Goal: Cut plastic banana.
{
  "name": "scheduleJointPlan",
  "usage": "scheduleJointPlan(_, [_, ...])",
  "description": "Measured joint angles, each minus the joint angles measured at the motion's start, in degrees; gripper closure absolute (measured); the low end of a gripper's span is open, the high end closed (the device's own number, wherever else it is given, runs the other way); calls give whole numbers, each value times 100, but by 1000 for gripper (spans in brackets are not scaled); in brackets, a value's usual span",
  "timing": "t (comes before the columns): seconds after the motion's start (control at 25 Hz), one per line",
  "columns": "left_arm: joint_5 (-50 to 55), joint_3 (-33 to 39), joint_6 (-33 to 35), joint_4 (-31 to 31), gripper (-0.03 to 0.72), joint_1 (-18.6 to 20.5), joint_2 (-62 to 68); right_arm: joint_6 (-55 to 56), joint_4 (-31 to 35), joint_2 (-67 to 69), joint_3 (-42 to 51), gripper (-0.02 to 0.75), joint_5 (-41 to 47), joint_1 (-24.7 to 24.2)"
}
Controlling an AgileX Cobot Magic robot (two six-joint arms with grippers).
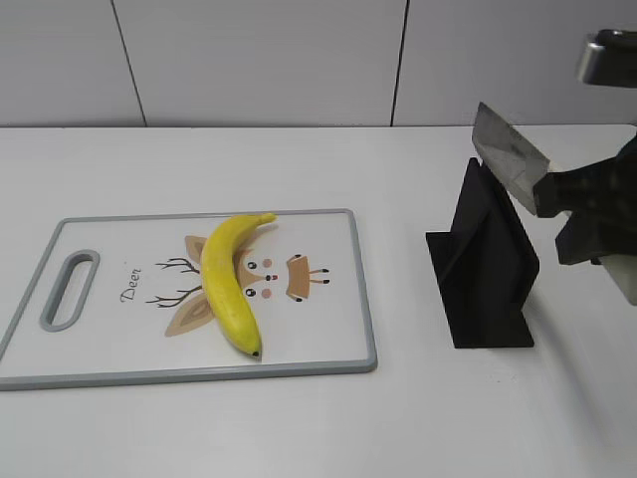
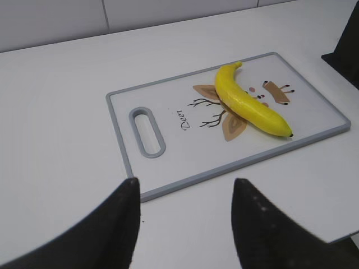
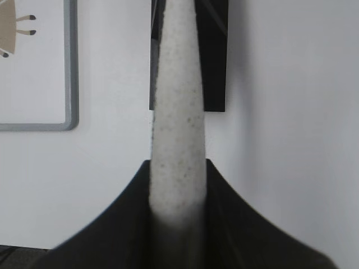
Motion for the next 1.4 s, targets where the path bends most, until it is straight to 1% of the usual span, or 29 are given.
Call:
scheduleJointPlan(0.64, [-12,0,-1,0,188,0,0,-55,-56,893,12,554,-142,0])
scheduleJointPlan(0.96, [-12,0,0,4,188,0,0,-75,15,1055,12,554,-163,0])
scheduleJointPlan(1.08, [-12,0,0,4,188,0,0,-170,151,1055,12,553,-163,0])
scheduleJointPlan(1.12, [-12,0,0,4,188,0,0,-222,220,1059,12,541,-170,0])
scheduleJointPlan(1.16, [-12,0,5,4,188,0,0,-274,312,1059,12,505,-175,0])
scheduleJointPlan(1.32, [-12,0,4,4,188,0,0,-330,505,1059,12,293,-182,0])
scheduleJointPlan(1.4, [-12,0,4,10,188,0,0,-344,526,1059,12,223,-182,0])
